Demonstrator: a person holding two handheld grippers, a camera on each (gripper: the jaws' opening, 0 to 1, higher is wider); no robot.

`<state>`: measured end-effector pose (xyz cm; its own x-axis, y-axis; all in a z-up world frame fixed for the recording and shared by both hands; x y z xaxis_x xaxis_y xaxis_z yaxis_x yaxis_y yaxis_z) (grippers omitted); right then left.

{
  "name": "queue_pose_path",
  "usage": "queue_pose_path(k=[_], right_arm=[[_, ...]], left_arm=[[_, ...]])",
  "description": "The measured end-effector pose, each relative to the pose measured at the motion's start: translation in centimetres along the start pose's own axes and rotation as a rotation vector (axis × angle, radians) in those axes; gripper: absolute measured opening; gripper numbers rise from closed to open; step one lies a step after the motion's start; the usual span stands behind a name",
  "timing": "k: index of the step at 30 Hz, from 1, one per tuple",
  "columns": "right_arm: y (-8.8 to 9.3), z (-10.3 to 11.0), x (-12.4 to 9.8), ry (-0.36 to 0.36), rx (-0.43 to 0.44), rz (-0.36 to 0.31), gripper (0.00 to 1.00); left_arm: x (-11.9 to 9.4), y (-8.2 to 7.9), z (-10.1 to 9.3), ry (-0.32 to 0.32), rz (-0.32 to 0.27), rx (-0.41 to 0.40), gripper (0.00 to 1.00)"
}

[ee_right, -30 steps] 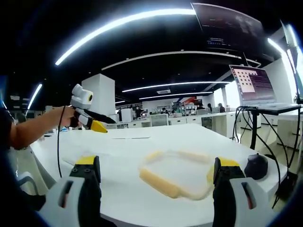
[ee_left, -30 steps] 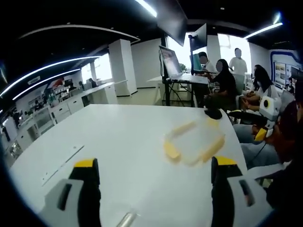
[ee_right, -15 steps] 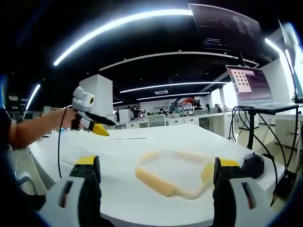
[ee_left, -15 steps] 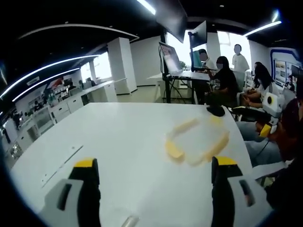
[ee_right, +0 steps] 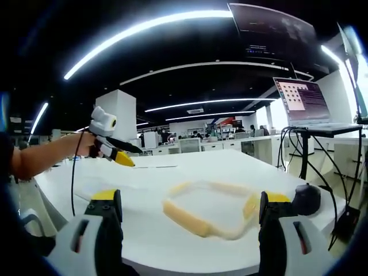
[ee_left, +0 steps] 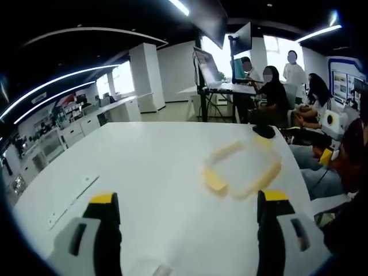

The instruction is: Snap each plastic latch of the storage box into its locked position after aligning the lid with the box until every specified latch is closed and the lid sits flush.

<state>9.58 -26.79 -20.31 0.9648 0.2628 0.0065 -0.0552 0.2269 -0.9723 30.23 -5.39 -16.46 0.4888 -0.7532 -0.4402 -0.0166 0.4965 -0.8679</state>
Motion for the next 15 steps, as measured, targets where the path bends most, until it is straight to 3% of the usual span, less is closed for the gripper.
queue_pose_path(k=[15], right_arm=[[0.2,-0.5,-0.2,0.013,0.010,-0.008,1.00]], left_arm=[[1.3,-0.4,0.3,0.023,-0.021,0.030,1.00]])
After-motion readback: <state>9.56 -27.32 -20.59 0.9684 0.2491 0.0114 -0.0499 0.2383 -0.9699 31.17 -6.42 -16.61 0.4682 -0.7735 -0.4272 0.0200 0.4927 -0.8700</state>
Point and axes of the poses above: the point that each gripper's makers call its tool centre point, and the gripper's own axes: x roughly forward along the fingers, z roughly to its left, y roughly out of its underside, the point moved 4 cm from there along -x, roughly backward along the fingers, and after that the axes turned 8 degrees about x, right-handed, at the moved point
